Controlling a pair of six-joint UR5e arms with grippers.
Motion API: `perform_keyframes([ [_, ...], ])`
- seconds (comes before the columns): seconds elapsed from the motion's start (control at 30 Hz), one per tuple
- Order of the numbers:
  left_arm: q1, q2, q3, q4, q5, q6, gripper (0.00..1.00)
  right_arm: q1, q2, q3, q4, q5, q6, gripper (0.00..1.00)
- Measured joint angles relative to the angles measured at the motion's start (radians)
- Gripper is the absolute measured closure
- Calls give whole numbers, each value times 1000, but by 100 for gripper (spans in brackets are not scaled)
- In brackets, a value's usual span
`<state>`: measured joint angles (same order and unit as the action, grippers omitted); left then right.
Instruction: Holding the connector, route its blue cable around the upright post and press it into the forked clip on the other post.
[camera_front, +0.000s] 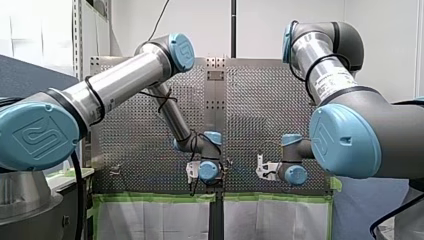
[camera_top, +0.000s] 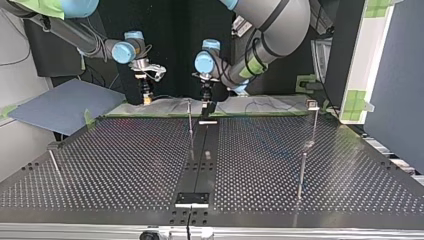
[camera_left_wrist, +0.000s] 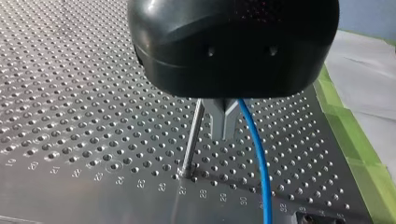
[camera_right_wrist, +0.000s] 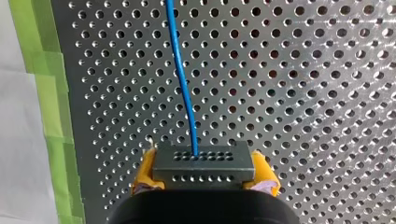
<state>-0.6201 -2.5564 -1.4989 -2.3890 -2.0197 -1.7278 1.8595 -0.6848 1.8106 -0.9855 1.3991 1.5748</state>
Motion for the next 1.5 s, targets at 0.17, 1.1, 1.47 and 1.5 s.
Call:
perform_keyframes([
  [0.17, 11, 0, 1, -3, 16, 2, 98, -1, 1, -4, 0, -2, 1, 98],
  [1.1, 97, -4, 115, -149, 179, 5, 98, -8, 3, -77, 33, 14, 1, 98],
  [1.47, 119, -4, 116, -156, 186, 6, 85, -12, 3, -103, 81, 27, -10, 98],
  [1.5, 120, -4, 116, -157, 186, 6, 85, -12, 3, -103, 82, 27, -11, 98],
])
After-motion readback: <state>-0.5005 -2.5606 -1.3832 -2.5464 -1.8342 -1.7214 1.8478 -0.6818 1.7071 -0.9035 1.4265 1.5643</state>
